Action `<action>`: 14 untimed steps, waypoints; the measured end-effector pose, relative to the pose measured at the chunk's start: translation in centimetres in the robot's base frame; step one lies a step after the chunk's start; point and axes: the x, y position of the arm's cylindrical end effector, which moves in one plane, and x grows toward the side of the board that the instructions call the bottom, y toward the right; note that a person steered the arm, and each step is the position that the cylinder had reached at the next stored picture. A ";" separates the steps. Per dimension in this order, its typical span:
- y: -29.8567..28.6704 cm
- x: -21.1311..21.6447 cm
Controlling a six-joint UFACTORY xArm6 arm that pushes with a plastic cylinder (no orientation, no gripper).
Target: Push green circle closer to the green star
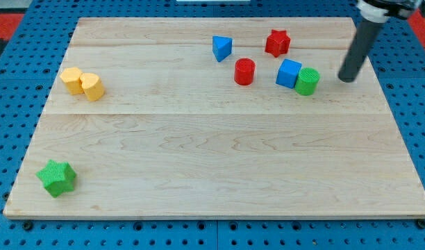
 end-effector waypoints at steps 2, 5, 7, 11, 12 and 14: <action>-15.5 5.9; -15.0 5.6; -18.7 13.4; -24.3 20.8; -31.4 21.5; -39.9 22.8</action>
